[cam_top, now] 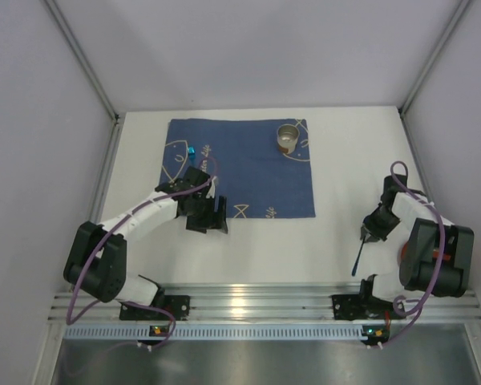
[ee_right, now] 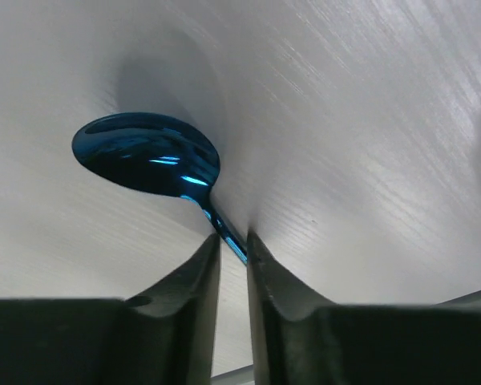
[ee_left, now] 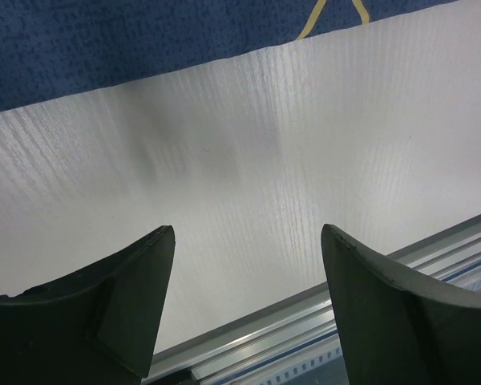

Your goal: Set the dinner table for one person

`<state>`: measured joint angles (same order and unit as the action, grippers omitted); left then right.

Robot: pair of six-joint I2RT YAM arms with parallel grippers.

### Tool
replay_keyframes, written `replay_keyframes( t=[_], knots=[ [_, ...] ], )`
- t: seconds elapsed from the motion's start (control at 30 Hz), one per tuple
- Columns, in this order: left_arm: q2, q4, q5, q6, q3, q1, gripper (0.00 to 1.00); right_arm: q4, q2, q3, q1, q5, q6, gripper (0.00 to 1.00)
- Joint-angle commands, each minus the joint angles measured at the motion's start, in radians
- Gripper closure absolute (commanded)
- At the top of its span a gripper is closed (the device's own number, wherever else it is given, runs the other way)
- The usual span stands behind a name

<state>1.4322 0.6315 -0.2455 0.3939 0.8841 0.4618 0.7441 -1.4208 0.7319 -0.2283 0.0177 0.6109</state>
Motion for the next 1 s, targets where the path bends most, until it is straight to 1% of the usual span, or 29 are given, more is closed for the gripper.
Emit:
replay_keyframes(
  t=[0.0,0.03,0.07,0.27,0.33,0.4,0.43,0.47,0.5,0.53,0.57,0.6,0.63,0.67,0.7,0.73,0.77,0.87,0.9,0.93,0.97],
  knots=[
    [0.002,-0.02,-0.002,0.008,0.027,0.003,0.21,-0.097,-0.041,-0.02,-0.011,-0.012,0.0,0.86],
    [0.01,-0.016,0.0,0.005,0.038,0.002,0.21,-0.123,-0.049,-0.041,-0.011,-0.037,0.0,0.95],
    [0.022,-0.01,0.002,0.002,0.05,0.003,0.21,-0.133,-0.053,-0.049,-0.011,-0.047,-0.002,0.99],
    [0.056,0.023,0.008,-0.012,0.134,0.003,0.21,-0.172,-0.069,-0.049,-0.008,-0.065,-0.034,1.0],
    [0.06,0.03,0.003,-0.009,0.157,0.003,0.21,-0.167,-0.046,-0.025,0.0,-0.076,-0.04,1.0],
    [0.063,0.043,-0.011,-0.006,0.18,0.003,0.21,-0.135,-0.026,0.056,0.052,-0.065,-0.048,1.0],
    [0.066,0.046,-0.014,-0.006,0.191,0.003,0.21,-0.097,-0.012,0.145,0.079,-0.035,-0.051,1.0],
    [0.068,0.062,-0.017,-0.006,0.202,0.003,0.21,-0.075,-0.01,0.2,0.155,-0.021,-0.057,1.0],
    [0.066,0.071,-0.015,-0.007,0.228,0.003,0.21,-0.054,-0.015,0.257,0.199,0.011,-0.068,1.0],
    [0.068,0.08,-0.012,-0.01,0.242,0.003,0.21,-0.011,-0.038,0.376,0.254,0.036,-0.072,1.0],
    [0.07,0.098,-0.008,-0.013,0.257,0.003,0.21,0.006,-0.056,0.436,0.339,0.037,-0.076,1.0],
    [0.07,0.108,0.001,-0.018,0.288,0.003,0.21,0.023,-0.079,0.493,0.381,0.036,-0.079,1.0],
    [0.07,0.117,0.008,-0.02,0.303,0.002,0.21,0.053,-0.134,0.608,0.423,0.033,-0.08,1.0],
    [0.071,0.126,0.014,-0.021,0.318,0.0,0.21,0.066,-0.165,0.665,0.502,0.031,-0.083,1.0],
    [0.07,0.141,0.026,-0.021,0.344,-0.002,0.21,0.078,-0.199,0.72,0.538,0.03,-0.091,1.0],
    [0.068,0.146,0.032,-0.02,0.354,-0.005,0.21,0.09,-0.269,0.818,0.569,0.024,-0.094,1.0],
    [0.059,0.154,0.04,-0.018,0.364,-0.006,0.2,0.092,-0.306,0.865,0.622,0.018,-0.094,1.0],
    [0.022,0.169,0.08,0.0,0.377,-0.015,0.2,0.092,-0.469,1.032,0.685,-0.013,-0.099,1.0],
    [0.007,0.169,0.083,0.016,0.368,-0.023,0.19,0.087,-0.515,1.073,0.693,-0.051,-0.103,1.0],
    [-0.012,0.166,0.083,0.026,0.359,-0.04,0.19,0.084,-0.605,1.154,0.701,-0.088,-0.109,1.0],
    [-0.054,0.16,0.078,0.039,0.346,-0.052,0.19,0.084,-0.65,1.196,0.71,-0.105,-0.114,1.0]
  ],
)
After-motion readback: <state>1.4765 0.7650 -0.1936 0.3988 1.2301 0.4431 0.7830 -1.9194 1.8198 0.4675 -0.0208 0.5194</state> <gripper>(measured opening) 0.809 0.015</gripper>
